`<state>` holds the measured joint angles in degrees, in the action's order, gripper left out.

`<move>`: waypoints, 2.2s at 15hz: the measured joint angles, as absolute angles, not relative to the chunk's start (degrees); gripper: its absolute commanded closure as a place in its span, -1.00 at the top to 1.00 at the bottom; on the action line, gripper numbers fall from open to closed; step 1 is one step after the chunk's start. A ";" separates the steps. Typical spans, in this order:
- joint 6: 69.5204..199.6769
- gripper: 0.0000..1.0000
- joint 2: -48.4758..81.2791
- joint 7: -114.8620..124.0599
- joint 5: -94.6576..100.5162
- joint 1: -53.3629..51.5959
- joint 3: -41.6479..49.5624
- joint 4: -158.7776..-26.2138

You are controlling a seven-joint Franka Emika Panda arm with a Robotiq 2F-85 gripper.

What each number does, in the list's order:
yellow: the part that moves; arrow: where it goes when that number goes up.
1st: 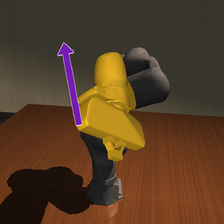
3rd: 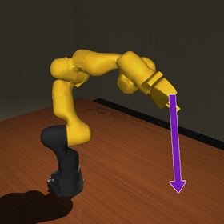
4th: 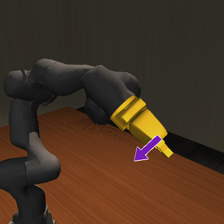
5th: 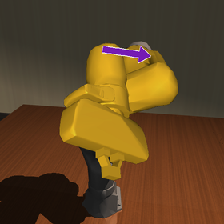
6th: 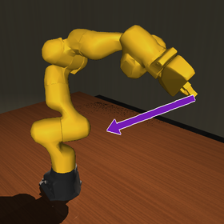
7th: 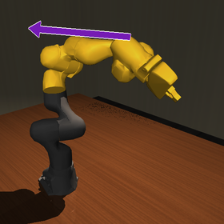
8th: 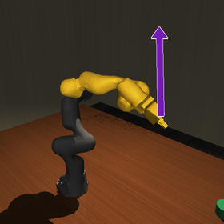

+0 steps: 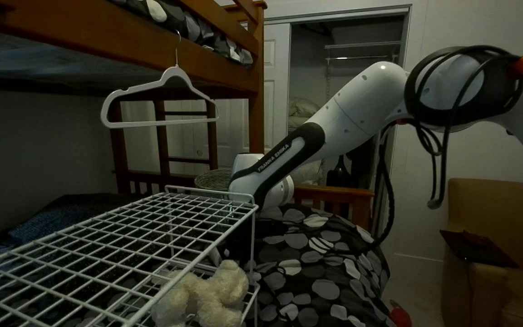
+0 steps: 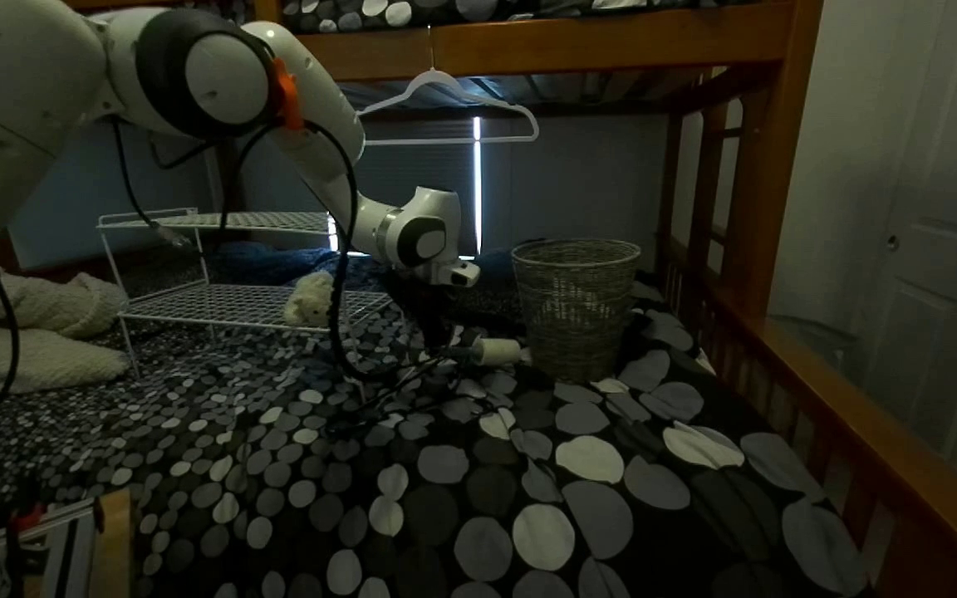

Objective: Pull the rolling brush backward on the bed

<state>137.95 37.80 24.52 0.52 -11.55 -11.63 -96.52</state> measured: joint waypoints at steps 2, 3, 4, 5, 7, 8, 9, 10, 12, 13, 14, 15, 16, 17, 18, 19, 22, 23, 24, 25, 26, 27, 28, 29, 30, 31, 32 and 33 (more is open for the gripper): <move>135.88 -0.87 33.22 24.52 0.43 -12.13 -10.52 -101.30; 134.53 -0.87 31.07 24.52 0.42 -12.45 -10.06 -103.42; 133.29 -0.87 29.16 24.53 0.42 -12.73 -9.67 -105.35; 132.29 -0.87 27.39 24.52 0.42 -12.98 -9.36 -107.12; 130.54 -0.87 24.07 24.66 0.56 -13.58 -8.74 -110.20; 129.87 -0.87 22.45 25.13 0.95 -14.04 -8.36 -111.71; 129.27 -0.87 20.94 26.16 1.75 -14.62 -7.88 -113.25; 128.82 -0.87 19.73 27.85 3.63 -15.31 -7.14 -114.57; 128.65 -0.87 18.01 32.62 9.17 -16.65 -5.18 -117.00; 128.64 -0.87 17.43 35.15 12.30 -17.07 -4.19 -117.96; 128.64 -0.87 16.95 37.66 15.51 -17.34 -3.27 -118.68; 128.64 -0.87 16.53 40.24 18.71 -17.43 -2.46 -119.26; 128.64 -0.87 16.18 42.68 21.55 -17.43 -1.74 -119.61; 128.68 -0.87 15.88 45.07 24.56 -17.41 -1.02 -119.85; 128.77 -0.87 15.74 47.53 27.72 -17.40 -0.37 -119.91; 128.88 -0.87 15.72 50.16 31.37 -17.41 0.17 -119.90; 129.07 -0.87 15.86 59.37 41.86 -17.41 0.92 -119.71; 129.07 -0.87 16.11 62.41 44.92 -17.38 0.95 -119.54; 129.07 -0.87 16.45 65.29 47.49 -17.37 0.94 -119.27; 129.08 -0.87 16.92 67.99 49.70 -17.37 0.87 -118.87; 129.08 -0.87 17.44 70.31 51.27 -17.34 0.74 -118.39; 129.08 -0.87 18.01 72.32 52.52 -17.30 0.56 -117.88; 129.08 -0.87 18.61 73.98 53.18 -17.25 0.36 -117.29; 129.08 -0.87 19.31 75.47 53.36 -17.16 0.12 -116.67; 129.10 -0.87 19.99 76.69 53.43 -17.05 -0.11 -116.01; 129.19 -0.87 20.74 77.81 53.49 -17.02 -0.25 -115.26; 129.33 -0.87 21.55 78.71 53.50 -17.01 -0.41 -114.39; 129.57 -0.87 22.42 79.42 53.50 -17.00 -0.61 -113.44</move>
<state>129.57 22.42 79.42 53.50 -17.00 -0.61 -113.44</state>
